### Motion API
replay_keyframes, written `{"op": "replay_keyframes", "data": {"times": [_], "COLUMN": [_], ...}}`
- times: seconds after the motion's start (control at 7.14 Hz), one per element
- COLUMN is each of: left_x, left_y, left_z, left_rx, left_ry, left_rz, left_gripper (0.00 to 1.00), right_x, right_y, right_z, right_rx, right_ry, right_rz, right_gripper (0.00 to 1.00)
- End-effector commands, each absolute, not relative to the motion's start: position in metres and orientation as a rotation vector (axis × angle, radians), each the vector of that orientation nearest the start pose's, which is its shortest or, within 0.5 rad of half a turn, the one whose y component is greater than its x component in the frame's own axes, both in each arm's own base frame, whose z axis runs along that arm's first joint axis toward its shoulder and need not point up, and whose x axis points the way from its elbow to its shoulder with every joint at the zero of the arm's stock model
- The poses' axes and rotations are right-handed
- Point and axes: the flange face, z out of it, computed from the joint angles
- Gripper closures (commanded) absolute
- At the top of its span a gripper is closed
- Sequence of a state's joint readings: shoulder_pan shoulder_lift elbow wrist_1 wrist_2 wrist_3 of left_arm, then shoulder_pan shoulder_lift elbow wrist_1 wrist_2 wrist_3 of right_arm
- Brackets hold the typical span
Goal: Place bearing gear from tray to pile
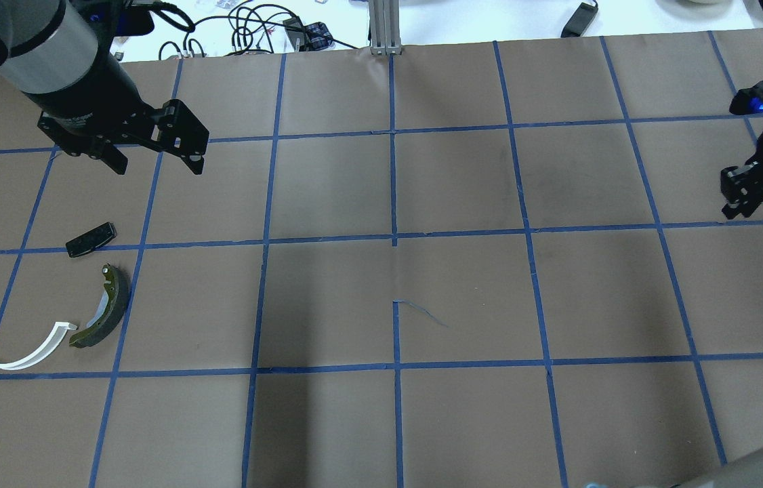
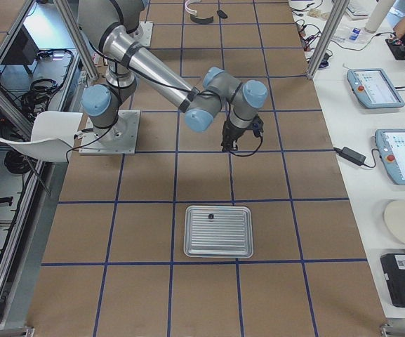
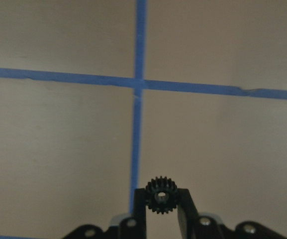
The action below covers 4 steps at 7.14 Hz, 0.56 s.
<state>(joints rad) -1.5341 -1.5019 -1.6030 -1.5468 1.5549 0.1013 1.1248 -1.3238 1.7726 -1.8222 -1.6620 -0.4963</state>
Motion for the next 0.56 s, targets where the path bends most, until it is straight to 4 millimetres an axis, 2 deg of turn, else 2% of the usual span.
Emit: {"op": "replay_keyframes", "data": {"times": [0.0, 0.14, 0.28, 0.42], "left_x": [-0.117, -0.117, -0.118, -0.118], "left_y": [-0.471, -0.47, -0.467, -0.463], "left_z": [0.505, 0.503, 0.5, 0.499], "left_rx": [0.087, 0.087, 0.087, 0.085], "left_ry": [3.141, 3.142, 3.142, 3.142], "left_rz": [-0.097, -0.087, -0.08, -0.08], "left_gripper": [0.0, 0.0, 0.0, 0.0], "right_x": [0.031, 0.101, 0.164, 0.217], "right_y": [-0.504, -0.5, -0.499, -0.498], "right_z": [0.28, 0.279, 0.27, 0.254], "right_rx": [0.188, 0.275, 0.328, 0.411], "right_ry": [3.181, 3.188, 3.093, 3.001], "right_rz": [0.244, 0.196, 0.133, 0.09], "right_gripper": [1.0, 1.0, 1.0, 1.0]}}
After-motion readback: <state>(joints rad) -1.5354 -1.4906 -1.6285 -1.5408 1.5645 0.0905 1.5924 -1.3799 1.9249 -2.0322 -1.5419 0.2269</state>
